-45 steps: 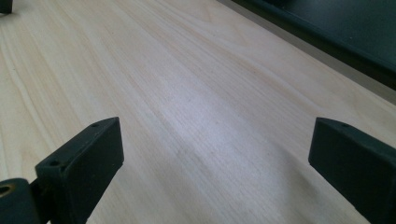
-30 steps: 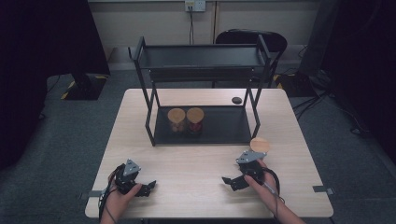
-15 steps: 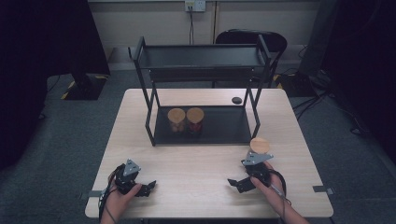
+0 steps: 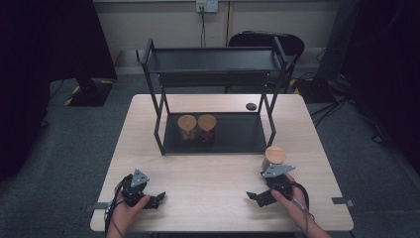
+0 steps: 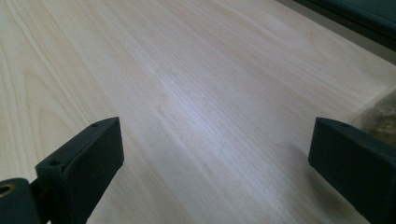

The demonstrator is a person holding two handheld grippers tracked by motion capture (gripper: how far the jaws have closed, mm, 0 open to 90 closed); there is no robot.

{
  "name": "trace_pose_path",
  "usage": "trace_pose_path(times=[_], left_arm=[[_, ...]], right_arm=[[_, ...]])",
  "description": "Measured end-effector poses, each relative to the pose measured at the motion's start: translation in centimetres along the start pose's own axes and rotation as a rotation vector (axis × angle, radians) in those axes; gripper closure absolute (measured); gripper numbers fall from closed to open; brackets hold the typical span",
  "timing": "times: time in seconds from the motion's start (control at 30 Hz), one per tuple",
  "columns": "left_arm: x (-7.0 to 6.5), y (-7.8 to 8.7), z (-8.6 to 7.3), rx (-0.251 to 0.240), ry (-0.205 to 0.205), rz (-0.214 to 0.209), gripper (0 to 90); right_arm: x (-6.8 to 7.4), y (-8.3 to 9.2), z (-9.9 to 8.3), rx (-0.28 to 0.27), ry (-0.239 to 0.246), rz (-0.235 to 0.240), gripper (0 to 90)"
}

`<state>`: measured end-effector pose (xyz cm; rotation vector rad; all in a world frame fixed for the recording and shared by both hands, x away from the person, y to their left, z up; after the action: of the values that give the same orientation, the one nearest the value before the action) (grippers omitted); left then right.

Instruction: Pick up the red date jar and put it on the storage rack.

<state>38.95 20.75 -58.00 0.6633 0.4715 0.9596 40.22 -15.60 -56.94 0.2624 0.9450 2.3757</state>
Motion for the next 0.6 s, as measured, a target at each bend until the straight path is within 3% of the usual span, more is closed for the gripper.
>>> trace_pose_path(times=[0.6], left_arm=[[0.0, 0.0, 0.0, 0.000, 0.000, 0.000, 0.2]], right_arm=[[-1.6, 1.9, -1.7, 0.011, -0.005, -0.035, 2.4]])
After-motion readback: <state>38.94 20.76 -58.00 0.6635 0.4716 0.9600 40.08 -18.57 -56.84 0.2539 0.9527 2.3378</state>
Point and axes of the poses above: each handheld gripper's, and its own axes: y roughly backward along the jaws, z roughly out of its top, x roughly to its left, the point moved 10 cm from there along -y, roughly forward along the jaws, and after that the axes turned 6 degrees about y, right-handed, at the moved point
